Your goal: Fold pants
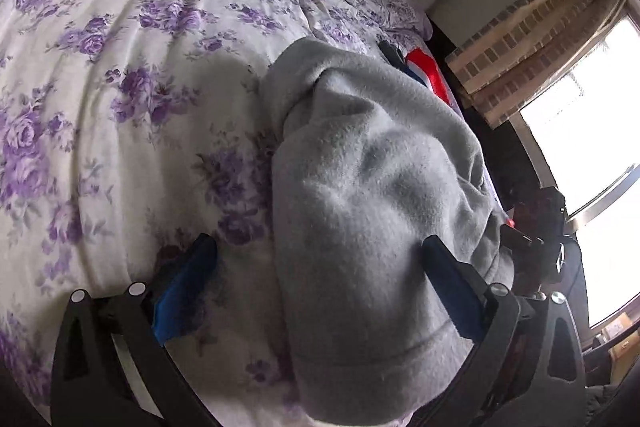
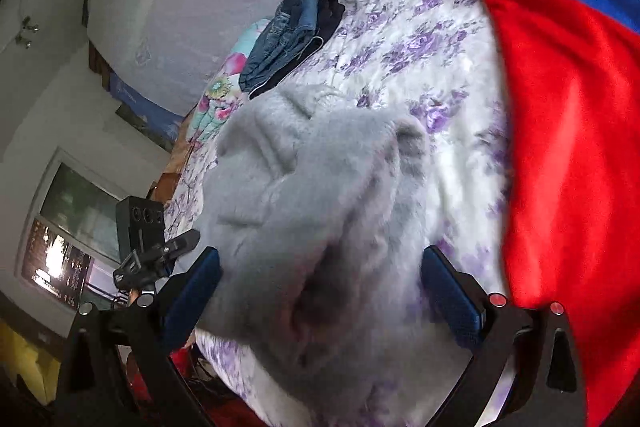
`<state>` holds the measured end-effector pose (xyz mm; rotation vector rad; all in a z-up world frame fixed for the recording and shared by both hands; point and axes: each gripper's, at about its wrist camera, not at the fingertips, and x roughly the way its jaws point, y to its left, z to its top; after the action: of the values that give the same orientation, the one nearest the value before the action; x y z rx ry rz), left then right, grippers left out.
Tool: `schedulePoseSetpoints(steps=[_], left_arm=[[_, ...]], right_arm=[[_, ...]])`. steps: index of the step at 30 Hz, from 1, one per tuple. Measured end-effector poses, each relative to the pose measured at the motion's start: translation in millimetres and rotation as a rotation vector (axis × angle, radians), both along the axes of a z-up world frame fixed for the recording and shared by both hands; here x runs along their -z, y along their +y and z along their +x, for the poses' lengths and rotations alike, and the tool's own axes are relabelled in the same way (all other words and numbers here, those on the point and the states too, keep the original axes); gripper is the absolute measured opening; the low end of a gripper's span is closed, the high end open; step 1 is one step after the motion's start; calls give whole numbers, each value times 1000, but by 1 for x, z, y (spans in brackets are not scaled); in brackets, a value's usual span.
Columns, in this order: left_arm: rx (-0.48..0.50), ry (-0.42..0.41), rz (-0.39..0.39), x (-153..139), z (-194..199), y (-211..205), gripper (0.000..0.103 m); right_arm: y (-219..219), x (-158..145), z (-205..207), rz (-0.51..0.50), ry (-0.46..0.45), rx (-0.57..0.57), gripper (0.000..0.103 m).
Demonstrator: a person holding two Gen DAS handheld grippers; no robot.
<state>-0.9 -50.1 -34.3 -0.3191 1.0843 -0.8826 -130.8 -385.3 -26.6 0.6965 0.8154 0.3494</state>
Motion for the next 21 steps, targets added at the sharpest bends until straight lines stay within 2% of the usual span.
schedulePoseSetpoints(steps=[2, 6, 8, 13, 16, 18, 21], left_arm=[[-13, -3, 8, 0, 1, -4, 99], [-3, -49, 11, 0, -1, -6, 99], [4, -61, -52, 4, -2, 4, 99], [-9, -76, -19, 3, -6, 0, 99], [-26, -39, -10, 2, -8, -6, 99], [14, -28, -18, 1, -14, -12, 99], [53, -94, 19, 2, -29, -21, 99]], right_arm=[[7, 4, 15, 33, 14, -29, 100], [18, 4, 28, 9, 17, -40, 100], [16, 5, 23, 19, -14, -64, 99], [13, 7, 4, 24, -168, -61, 99], [17, 7, -6, -13, -211, -47, 100], [19, 7, -11, -22, -226, -38, 100], [20, 8, -11, -19, -227, -41, 100]])
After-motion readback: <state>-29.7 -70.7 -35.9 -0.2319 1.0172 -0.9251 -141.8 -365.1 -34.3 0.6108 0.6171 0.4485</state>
